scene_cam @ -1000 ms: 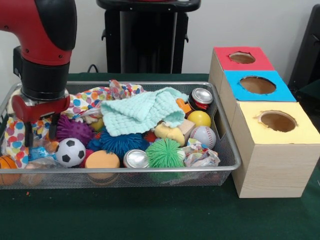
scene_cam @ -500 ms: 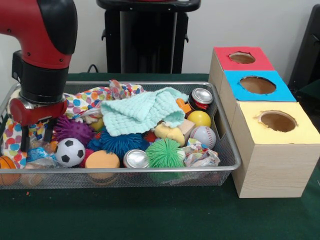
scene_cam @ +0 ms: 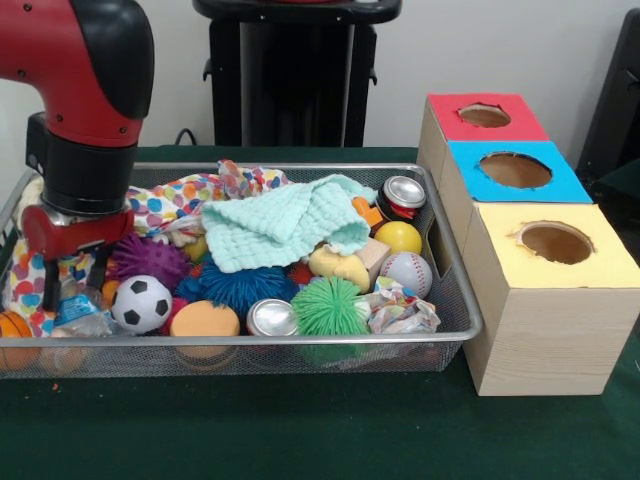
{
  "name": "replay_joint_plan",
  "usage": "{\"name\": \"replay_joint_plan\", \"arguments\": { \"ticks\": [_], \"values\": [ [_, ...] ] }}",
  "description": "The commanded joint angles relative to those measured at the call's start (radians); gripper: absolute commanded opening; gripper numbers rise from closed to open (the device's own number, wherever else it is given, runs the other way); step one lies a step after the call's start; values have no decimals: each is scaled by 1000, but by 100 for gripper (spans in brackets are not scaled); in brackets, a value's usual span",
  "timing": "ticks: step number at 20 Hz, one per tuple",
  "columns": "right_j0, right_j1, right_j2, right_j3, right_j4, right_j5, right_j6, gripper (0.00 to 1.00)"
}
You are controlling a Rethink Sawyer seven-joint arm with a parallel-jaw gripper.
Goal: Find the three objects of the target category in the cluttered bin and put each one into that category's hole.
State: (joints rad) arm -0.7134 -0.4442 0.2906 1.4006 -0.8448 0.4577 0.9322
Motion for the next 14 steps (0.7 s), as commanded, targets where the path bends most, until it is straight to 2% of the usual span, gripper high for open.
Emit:
{"name": "replay_joint_plan", "arguments": {
  "ticks": [1,2,3,9,14],
  "values": [
    [11,65,-2,23,-27,-43,80,100],
    [1,66,5,30,-9,-52,96,100],
    [-5,67,8,36,7,-50,109,0],
    [6,59,14,46,7,-30,85,0],
    [5,15,26,78,51,24,78,0]
  ]
}}
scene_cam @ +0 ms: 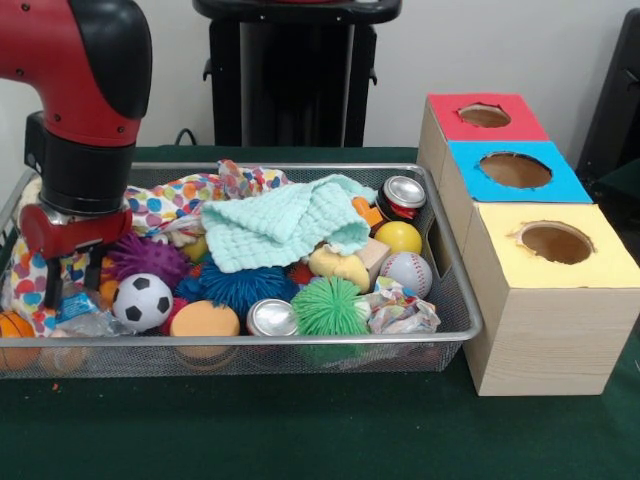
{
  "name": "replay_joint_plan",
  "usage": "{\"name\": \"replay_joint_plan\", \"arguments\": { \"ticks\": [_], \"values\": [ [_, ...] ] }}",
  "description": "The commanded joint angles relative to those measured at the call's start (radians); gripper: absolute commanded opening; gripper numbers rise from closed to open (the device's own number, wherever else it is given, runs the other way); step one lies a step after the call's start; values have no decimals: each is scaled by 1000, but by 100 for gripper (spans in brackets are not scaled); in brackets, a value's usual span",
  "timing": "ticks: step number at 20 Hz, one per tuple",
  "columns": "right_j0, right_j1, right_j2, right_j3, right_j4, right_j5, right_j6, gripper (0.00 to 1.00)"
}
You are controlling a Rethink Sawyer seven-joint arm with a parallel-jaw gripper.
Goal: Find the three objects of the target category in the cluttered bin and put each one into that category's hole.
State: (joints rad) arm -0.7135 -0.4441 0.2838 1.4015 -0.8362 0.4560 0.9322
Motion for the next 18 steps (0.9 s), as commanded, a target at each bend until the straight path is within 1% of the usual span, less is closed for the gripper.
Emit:
{"name": "replay_joint_plan", "arguments": {
  "ticks": [1,5,9,12,18],
  "values": [
    [7,4,36,83,52,40,74,0],
    [15,-39,47,109,89,85,60,0],
    [3,-91,74,147,150,157,13,0],
    [9,-121,76,161,187,195,-2,0],
    [25,-171,76,178,232,246,-24,0]
  ]
}}
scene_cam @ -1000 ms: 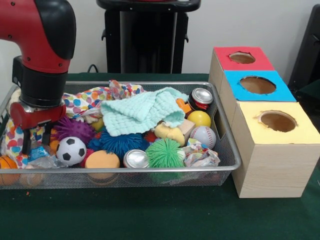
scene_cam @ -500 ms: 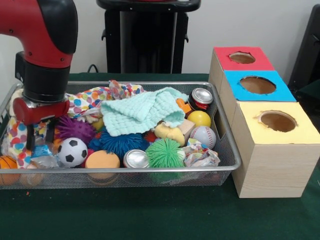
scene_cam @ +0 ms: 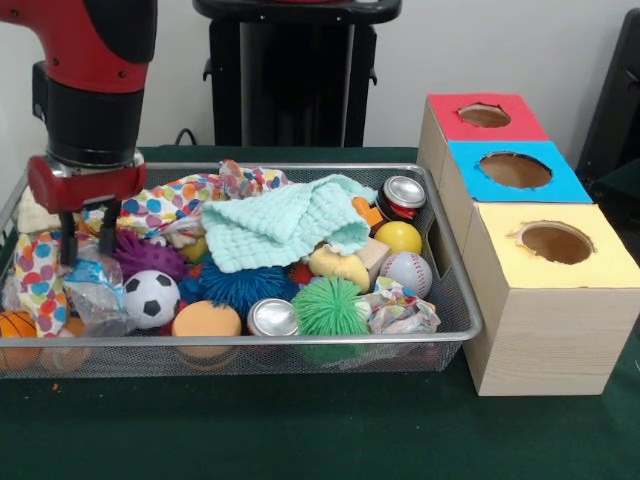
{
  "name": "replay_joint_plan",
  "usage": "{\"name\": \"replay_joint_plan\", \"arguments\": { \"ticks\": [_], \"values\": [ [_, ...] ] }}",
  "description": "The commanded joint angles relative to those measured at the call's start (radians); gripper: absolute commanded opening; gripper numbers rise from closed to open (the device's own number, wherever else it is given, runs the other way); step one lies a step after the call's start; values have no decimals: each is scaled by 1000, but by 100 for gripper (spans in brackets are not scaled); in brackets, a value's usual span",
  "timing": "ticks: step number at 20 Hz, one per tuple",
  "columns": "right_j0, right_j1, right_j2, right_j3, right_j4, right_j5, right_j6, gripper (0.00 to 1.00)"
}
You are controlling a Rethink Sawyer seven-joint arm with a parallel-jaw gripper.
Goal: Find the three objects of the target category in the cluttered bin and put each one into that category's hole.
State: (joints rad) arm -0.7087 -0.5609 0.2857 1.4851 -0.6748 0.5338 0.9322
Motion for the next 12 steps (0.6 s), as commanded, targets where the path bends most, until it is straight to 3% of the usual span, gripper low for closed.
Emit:
{"name": "replay_joint_plan", "arguments": {
  "ticks": [1,12],
  "values": [
    [22,-58,74,96,74,171,-25,0],
    [43,-71,64,106,105,188,-8,0]
  ]
}}
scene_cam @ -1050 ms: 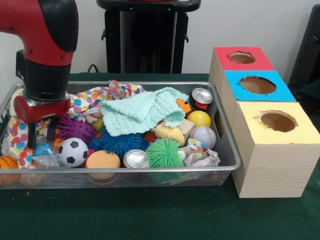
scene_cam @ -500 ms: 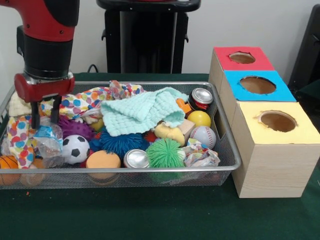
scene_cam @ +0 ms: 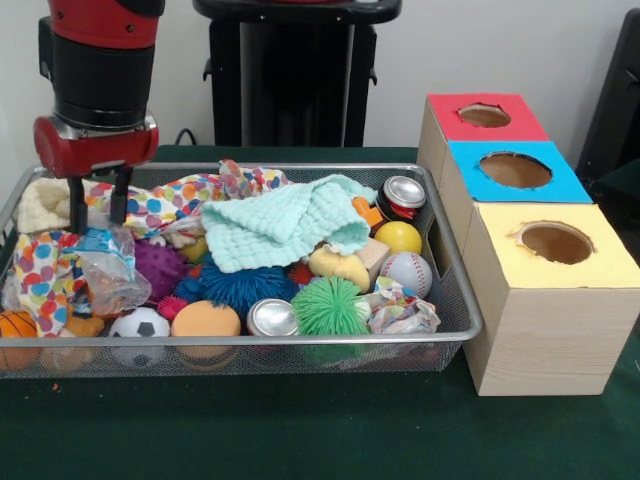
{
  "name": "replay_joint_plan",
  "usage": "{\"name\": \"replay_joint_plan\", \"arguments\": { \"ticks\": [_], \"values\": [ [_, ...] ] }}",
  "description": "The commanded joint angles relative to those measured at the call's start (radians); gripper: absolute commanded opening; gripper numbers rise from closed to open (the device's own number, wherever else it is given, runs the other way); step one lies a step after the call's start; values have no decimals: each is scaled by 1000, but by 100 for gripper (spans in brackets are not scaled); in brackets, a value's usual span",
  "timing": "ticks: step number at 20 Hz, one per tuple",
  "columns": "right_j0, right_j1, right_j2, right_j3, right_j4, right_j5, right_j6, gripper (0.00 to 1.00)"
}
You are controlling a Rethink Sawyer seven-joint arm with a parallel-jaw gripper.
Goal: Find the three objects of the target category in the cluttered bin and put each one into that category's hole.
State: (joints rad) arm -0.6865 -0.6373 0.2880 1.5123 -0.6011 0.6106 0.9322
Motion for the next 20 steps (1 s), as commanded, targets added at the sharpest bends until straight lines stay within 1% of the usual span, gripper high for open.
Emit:
{"name": "replay_joint_plan", "arguments": {
  "ticks": [1,6,9,14,20],
  "values": [
    [21,4,60,86,35,108,-1,0],
    [41,-37,50,137,73,112,51,0],
    [52,-79,39,196,103,111,83,0],
    [90,-150,19,288,161,104,147,0],
    [127,-244,0,393,248,114,188,0]
  ]
}}
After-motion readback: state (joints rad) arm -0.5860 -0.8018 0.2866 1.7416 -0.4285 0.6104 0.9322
